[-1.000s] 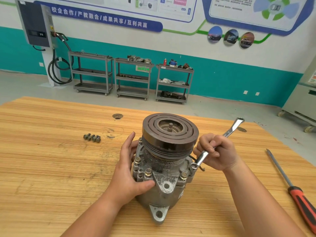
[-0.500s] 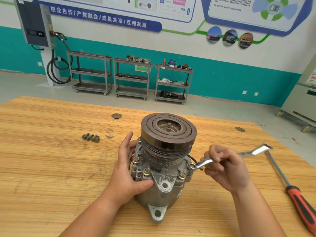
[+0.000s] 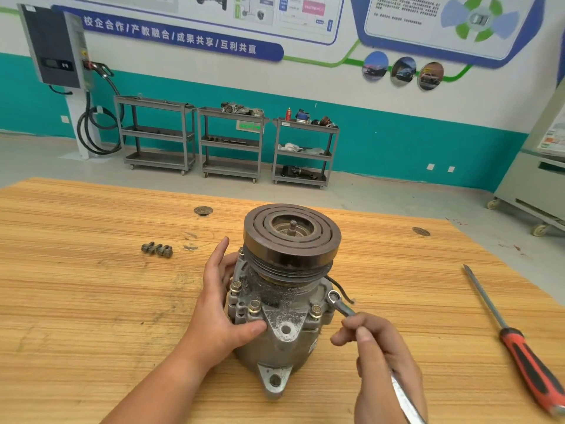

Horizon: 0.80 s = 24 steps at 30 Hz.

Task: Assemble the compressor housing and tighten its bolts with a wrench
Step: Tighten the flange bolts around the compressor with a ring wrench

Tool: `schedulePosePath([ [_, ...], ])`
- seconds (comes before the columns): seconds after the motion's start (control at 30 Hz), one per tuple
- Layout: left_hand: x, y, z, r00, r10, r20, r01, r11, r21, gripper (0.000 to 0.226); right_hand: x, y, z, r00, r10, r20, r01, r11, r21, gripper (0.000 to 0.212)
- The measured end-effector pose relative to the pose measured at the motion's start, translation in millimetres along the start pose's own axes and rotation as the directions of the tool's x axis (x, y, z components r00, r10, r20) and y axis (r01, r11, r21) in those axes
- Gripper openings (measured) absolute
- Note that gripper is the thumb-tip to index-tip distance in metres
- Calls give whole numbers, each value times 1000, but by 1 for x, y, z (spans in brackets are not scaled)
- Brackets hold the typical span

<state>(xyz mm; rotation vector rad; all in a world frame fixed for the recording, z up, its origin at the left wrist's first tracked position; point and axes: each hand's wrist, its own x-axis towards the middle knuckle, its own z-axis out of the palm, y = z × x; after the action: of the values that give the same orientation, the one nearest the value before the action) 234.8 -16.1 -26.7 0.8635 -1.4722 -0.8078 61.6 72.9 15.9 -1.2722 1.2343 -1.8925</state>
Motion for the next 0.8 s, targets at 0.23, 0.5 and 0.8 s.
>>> schedulePosePath([
  [0.23,0,0,0,1000,5,-5,-5,1000,12,129,48,3,-39,988,-22,150,-16,969,247,27],
  [0.5,0,-1,-1,1000,-1,0,1,1000,13,128,139,31,-32,645,97,758,-470,832,294,21],
  [0.8,0,-2,-1,1000,-4,1,4,1000,12,124,170,45,-8,249,35,968,-619,774,131,11],
])
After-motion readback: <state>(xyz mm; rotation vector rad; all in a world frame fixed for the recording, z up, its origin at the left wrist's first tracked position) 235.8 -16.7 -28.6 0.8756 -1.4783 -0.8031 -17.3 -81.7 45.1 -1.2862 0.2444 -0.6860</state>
